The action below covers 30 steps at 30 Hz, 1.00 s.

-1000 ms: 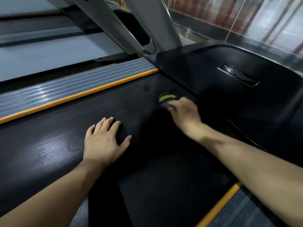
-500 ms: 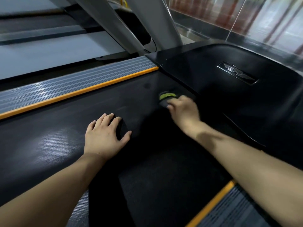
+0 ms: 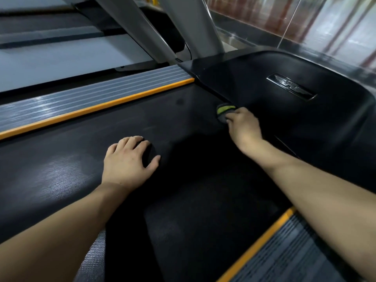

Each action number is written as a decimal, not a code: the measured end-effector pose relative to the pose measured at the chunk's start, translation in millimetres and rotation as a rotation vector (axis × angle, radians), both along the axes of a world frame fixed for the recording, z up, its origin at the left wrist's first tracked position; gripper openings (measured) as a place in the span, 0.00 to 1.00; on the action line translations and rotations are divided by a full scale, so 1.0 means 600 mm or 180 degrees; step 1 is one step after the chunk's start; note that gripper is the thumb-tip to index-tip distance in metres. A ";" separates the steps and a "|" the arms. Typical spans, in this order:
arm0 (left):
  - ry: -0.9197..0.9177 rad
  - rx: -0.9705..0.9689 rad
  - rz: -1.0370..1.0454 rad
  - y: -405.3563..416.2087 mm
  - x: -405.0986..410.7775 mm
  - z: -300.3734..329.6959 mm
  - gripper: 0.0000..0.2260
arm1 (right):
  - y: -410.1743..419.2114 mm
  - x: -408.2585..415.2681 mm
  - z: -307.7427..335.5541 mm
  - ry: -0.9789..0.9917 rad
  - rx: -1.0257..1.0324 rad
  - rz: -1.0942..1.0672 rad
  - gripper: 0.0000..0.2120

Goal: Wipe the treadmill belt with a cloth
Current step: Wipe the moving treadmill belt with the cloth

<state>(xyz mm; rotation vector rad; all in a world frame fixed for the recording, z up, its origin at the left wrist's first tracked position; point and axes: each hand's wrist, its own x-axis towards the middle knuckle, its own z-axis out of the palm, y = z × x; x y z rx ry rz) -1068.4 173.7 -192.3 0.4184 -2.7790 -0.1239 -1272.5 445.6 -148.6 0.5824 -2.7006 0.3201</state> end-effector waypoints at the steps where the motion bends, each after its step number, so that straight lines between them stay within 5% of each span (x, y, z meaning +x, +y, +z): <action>1: -0.0027 -0.0001 -0.0015 0.000 0.000 0.000 0.26 | -0.022 0.029 0.004 0.0029 0.0011 0.0163 0.08; 7: -0.0332 0.0116 -0.0081 -0.003 0.004 0.010 0.31 | -0.082 0.161 -0.014 -0.0178 -0.0214 0.1699 0.15; 11: -0.0427 0.0062 -0.0087 0.016 0.023 0.022 0.29 | 0.002 0.031 -0.004 0.0104 0.0299 0.0713 0.13; 15: -0.0422 0.0223 -0.0048 0.052 0.041 0.024 0.24 | 0.012 0.008 0.003 -0.0011 0.0032 -0.0189 0.10; 23: -0.0645 0.0400 0.0124 0.100 0.061 0.021 0.25 | -0.074 0.189 -0.022 -0.0068 -0.0357 0.1657 0.11; 27: -0.0561 0.0376 0.0112 0.112 0.062 0.027 0.25 | 0.015 0.049 -0.026 0.0177 0.0146 0.0810 0.18; 30: -0.0588 0.0467 0.0076 0.119 0.061 0.029 0.25 | 0.055 0.010 -0.007 0.0181 -0.0189 -0.0072 0.11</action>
